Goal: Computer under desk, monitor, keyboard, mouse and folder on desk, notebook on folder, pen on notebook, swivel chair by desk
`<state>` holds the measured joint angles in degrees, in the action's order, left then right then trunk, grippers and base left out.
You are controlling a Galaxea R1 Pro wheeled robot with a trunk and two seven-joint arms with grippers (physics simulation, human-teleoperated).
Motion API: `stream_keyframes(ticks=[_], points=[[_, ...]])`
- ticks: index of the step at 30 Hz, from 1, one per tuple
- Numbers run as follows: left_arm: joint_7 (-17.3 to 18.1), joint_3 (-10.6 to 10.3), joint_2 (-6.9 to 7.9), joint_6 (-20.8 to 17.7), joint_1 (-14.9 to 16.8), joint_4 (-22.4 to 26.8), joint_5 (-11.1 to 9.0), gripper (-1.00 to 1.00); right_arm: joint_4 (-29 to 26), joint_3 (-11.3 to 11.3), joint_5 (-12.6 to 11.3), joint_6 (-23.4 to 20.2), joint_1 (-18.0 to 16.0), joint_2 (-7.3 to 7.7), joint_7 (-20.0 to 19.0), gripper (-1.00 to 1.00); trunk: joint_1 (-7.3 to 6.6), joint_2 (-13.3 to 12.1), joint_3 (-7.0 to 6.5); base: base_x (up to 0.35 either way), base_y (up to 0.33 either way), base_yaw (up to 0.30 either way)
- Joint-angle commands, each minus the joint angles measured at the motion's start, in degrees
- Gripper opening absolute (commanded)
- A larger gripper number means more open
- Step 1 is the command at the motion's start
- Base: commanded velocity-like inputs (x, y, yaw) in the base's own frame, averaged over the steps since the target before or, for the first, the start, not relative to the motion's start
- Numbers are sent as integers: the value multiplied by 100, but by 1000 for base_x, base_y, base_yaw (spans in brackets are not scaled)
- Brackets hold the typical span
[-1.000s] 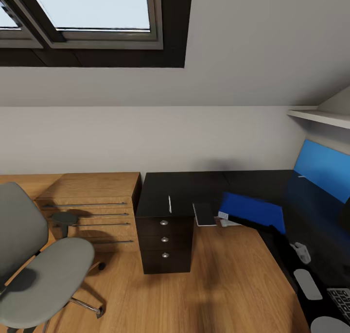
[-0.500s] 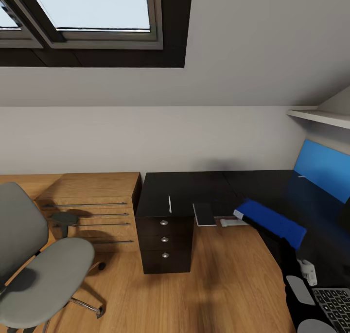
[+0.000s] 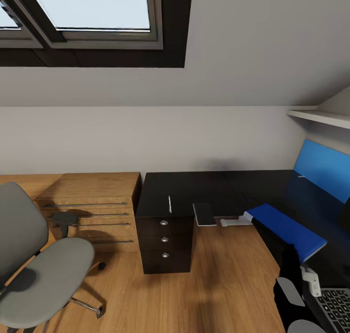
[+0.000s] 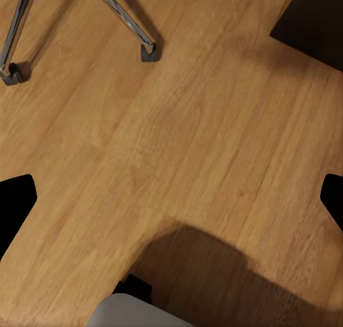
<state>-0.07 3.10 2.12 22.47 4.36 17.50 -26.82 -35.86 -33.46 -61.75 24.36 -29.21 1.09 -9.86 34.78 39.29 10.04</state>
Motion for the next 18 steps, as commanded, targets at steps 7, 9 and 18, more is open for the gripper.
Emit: stream_keyframes(ticks=[7, 9, 18], points=[[-1, 7, -1, 15, 3, -1, -7, 100, 0, 5, -65, 27, -6, -20, -64, -100, 1, 7, 9, 0, 0, -11], [-1, 7, 0, 18, 3, -1, -7, 100, 0, 6, -65, 30, -6, -20, -66, -100, 1, 7, 9, 0, 0, -92], [2, 9, 5, 21, 3, -1, -7, 100, 0, -1, -65, 34, -6, -21, -68, -100, 1, 7, 17, 0, 0, -142]])
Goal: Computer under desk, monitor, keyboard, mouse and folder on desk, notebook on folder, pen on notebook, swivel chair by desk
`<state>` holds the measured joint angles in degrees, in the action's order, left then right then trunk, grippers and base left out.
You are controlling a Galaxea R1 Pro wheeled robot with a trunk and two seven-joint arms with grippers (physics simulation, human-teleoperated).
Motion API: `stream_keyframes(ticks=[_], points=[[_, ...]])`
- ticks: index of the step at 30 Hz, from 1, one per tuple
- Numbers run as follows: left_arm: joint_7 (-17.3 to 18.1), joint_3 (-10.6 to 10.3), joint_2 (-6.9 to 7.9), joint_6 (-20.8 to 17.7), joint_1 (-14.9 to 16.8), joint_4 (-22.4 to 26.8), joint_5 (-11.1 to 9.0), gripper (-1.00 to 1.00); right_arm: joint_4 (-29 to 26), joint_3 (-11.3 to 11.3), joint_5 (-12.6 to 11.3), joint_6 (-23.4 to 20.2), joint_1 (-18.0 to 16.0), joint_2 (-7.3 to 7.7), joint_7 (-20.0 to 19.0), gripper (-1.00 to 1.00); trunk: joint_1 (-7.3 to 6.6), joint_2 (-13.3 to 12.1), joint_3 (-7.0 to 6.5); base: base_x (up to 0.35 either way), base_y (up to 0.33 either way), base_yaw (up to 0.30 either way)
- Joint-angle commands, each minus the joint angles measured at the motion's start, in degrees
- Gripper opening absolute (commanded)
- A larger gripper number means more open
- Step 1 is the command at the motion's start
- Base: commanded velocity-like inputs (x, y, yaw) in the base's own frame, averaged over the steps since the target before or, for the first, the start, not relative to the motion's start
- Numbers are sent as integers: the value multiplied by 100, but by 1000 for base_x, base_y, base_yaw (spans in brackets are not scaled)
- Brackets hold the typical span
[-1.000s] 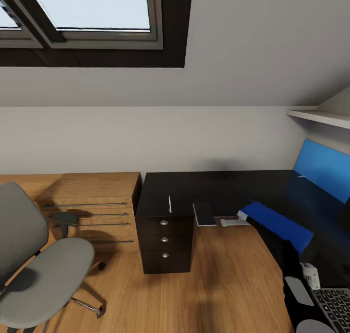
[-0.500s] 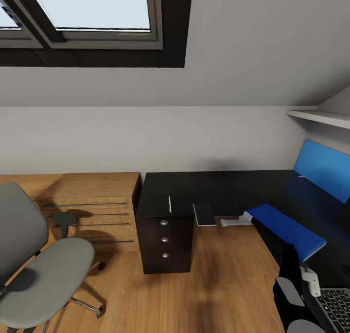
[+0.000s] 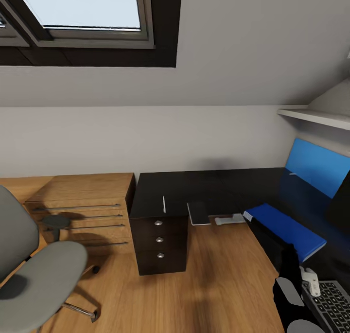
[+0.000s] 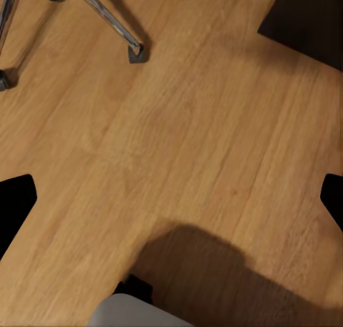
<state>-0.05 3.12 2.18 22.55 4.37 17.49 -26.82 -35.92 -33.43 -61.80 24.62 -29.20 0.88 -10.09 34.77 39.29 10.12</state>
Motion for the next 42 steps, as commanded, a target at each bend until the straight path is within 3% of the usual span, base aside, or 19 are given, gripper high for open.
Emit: stream_keyframes(ticks=[1, 25, 33, 42], points=[[-2, 6, 0, 12, 3, 0, -8, 100, 6, -5, -60, 6, -6, 0, -45, -100, 1, 7, 9, 0, 0, -85], [-2, 4, -7, 12, 3, 0, -8, 100, 1, -23, -67, 13, -6, 0, -45, -100, 1, 7, 29, 124, 112, -27], [-1, 4, -7, 12, 3, 0, -8, 100, -1, -24, -322, 16, -6, 5, -53, -100, 1, 7, 86, 9, 3, -138], [-1, 4, -7, 12, 3, 0, -8, 100, -3, -24, -390, 17, -6, 1, -54, -100, 1, 7, 149, 1, 0, -130]])
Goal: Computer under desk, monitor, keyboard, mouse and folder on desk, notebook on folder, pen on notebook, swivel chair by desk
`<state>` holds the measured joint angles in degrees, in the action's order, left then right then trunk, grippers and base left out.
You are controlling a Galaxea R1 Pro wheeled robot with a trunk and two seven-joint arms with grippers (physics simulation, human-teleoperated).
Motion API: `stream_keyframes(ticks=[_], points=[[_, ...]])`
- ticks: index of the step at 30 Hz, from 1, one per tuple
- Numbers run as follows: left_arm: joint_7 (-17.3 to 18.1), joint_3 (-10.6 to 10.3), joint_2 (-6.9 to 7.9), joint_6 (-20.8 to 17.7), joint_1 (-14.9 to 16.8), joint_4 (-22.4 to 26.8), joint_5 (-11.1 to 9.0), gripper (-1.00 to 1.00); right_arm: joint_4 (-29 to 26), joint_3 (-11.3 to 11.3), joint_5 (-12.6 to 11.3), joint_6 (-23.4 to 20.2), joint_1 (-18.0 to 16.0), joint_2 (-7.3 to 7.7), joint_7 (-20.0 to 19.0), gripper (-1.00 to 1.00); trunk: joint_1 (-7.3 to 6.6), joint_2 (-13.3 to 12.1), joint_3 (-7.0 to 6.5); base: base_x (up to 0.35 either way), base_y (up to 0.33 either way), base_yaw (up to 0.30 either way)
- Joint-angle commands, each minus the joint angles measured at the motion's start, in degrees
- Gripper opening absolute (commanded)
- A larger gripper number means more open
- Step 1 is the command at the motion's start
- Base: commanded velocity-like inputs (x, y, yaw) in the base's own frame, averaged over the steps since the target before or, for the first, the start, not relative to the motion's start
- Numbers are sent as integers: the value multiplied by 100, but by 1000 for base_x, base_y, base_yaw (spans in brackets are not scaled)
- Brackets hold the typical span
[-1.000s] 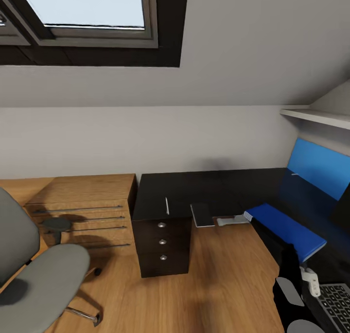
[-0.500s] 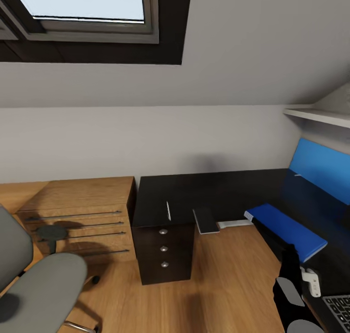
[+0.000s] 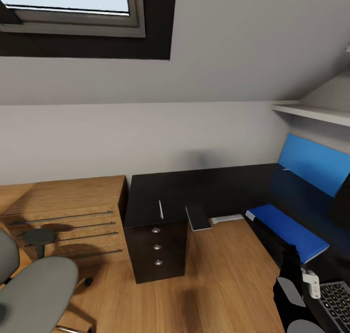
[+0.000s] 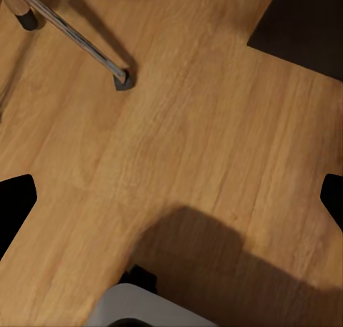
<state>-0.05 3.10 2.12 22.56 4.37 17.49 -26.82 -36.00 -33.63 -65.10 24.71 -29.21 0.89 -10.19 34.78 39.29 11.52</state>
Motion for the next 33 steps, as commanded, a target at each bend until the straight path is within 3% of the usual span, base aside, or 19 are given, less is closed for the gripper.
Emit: stream_keyframes(ticks=[1, 19, 21, 26, 33], points=[[1, 7, -1, 12, 3, 0, -7, 100, 5, -3, -61, 8, -6, -1, -45, -100, 1, 7, 15, 0, 0, -118], [2, 7, -1, 12, 3, 0, -7, 100, 4, -3, -68, 8, -6, 7, -45, -100, 1, 7, 41, 128, 28, -21], [2, 7, -1, 12, 3, 0, -7, 100, 0, -3, -106, 11, -6, 7, -47, -100, 1, 7, 41, 15, 1, 0], [1, 7, -1, 12, 3, 0, -7, 100, -9, -3, -466, 30, -6, 7, -80, -100, 1, 7, 41, 51, 1, 0], [5, 7, -1, 12, 3, 0, -7, 100, -8, -3, -633, 34, -6, -6, -587, -100, 1, 7, 41, 16, 0, 0]])
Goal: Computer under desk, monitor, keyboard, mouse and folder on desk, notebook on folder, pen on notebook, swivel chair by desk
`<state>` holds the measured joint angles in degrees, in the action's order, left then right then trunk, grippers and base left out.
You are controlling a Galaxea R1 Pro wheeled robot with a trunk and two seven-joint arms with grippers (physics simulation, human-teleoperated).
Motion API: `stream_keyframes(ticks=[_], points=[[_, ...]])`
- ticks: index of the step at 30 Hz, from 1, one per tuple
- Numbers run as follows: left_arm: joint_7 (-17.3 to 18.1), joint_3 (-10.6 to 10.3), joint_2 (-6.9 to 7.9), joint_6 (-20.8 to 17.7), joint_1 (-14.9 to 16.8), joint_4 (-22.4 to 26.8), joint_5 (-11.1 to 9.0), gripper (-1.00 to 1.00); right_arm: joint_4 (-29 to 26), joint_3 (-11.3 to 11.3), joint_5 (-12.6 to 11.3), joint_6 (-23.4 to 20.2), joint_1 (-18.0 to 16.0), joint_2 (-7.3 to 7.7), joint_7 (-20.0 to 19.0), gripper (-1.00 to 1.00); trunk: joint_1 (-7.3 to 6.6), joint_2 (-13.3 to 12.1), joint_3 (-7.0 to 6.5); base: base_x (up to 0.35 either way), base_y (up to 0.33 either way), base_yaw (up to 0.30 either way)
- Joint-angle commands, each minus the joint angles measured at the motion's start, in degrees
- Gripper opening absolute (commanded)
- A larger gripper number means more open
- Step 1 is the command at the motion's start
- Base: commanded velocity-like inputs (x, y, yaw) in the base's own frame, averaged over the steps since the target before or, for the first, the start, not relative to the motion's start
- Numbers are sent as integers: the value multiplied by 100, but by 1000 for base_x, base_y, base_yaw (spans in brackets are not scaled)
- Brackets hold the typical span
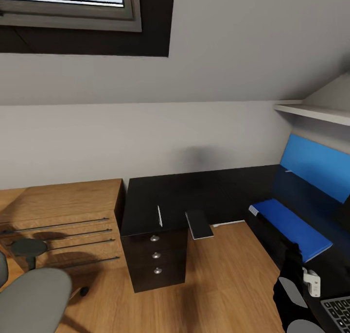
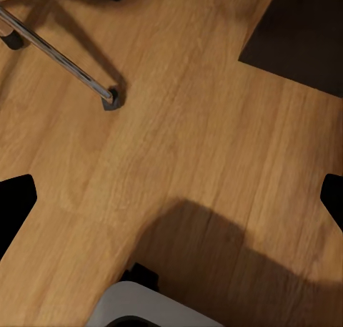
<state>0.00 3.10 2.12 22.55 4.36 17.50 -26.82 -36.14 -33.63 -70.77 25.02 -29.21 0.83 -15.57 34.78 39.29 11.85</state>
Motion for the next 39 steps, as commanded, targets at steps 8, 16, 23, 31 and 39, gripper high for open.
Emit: stream_keyframes(ticks=[8, 16, 23, 31, 39], points=[[1, 7, -1, 12, 3, -1, -8, 100, 10, -3, -85, 3, -5, -12, -209, -100, 1, 7, 8, 5, 0, 0], [6, 7, -1, 10, 3, -1, -8, 100, 16, -10, -84, 3, -5, -4, -218, -100, 1, 7, 8, 161, 0, 0], [2, 7, -1, 4, 3, -1, -8, 100, 30, -12, -78, 3, -5, 4, -218, -100, 1, 7, 18, 31, 0, -30], [5, 7, -1, 4, 3, -1, -8, 100, 36, -12, -82, 3, -5, 2, -218, -100, 1, 7, 68, 3, 0, -137], [12, 3, -1, 5, 3, -49, -5, 100, 42, -12, -85, -1, -5, -2, -218, -100, 1, 7, 110, 10, 5, -121]])
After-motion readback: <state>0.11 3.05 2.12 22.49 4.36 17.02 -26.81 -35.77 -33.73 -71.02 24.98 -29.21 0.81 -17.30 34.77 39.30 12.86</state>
